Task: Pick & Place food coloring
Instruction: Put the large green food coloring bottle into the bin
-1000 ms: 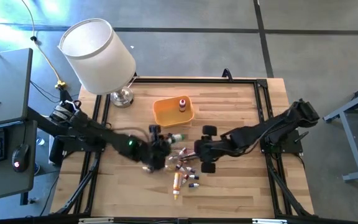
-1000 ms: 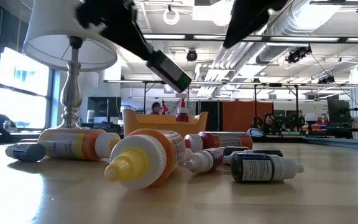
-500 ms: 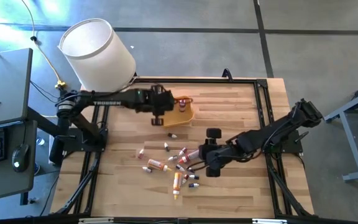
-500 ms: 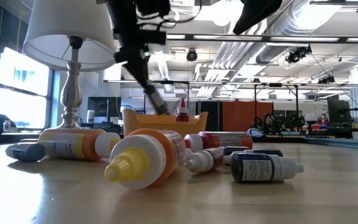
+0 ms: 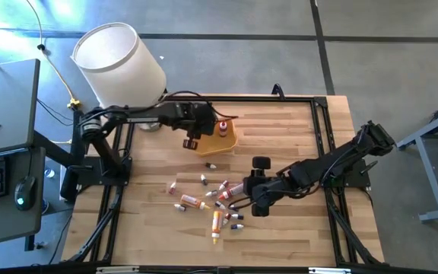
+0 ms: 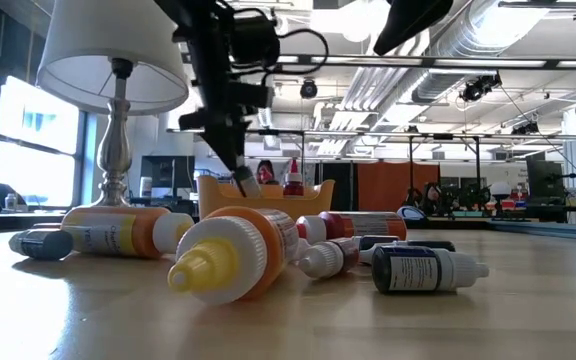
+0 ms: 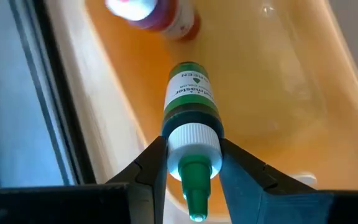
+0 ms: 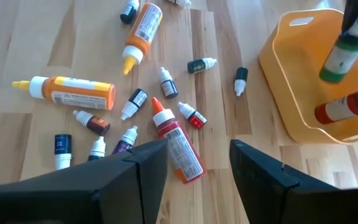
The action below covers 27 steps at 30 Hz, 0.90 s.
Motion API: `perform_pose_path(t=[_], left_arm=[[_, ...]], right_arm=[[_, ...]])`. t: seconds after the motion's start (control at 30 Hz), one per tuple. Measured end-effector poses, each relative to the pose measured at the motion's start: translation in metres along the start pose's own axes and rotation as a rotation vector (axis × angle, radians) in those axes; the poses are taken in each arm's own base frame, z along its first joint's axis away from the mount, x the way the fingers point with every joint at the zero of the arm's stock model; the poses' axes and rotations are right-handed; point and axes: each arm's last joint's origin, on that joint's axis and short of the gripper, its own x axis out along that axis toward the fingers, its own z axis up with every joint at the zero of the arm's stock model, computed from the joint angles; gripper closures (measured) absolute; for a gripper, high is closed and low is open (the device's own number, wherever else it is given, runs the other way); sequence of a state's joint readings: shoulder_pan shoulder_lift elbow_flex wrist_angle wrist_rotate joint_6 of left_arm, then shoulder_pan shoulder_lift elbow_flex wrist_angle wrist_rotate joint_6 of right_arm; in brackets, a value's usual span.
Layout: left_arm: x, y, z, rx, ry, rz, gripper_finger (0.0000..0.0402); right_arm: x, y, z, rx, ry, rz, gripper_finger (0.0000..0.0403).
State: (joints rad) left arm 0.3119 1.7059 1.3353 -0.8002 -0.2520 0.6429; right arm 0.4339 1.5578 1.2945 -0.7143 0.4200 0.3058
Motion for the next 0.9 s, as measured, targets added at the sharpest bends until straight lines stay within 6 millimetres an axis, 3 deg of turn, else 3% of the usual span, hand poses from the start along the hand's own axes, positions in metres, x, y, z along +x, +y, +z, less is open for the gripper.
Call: perform_pose_path(t=[0.13, 0.37, 0.73, 0.9], left_arm=[[0.018, -0.005, 0.005, 0.034, 0.064, 0.014, 0.0283], [0.031, -0.007, 0.012, 0.04, 0.062, 0.044, 0.0255], [0.023, 0.002, 0.018, 0.027, 0.057, 0.103, 0.025], [0.016, -0.001, 0.014, -0.015, 0.076, -0.024, 0.025]], right_arm=[[0.0, 0.0, 0.0, -0.004, -0.002, -0.004, 0.0237], [0.0, -0.001, 0.001, -0.04, -0.014, -0.025, 0.0237], [0.0, -0.001, 0.001, -0.04, -0.015, -0.033, 0.0237], [0.0, -0.001, 0.0, -0.016, -0.009, -0.026, 0.0237]])
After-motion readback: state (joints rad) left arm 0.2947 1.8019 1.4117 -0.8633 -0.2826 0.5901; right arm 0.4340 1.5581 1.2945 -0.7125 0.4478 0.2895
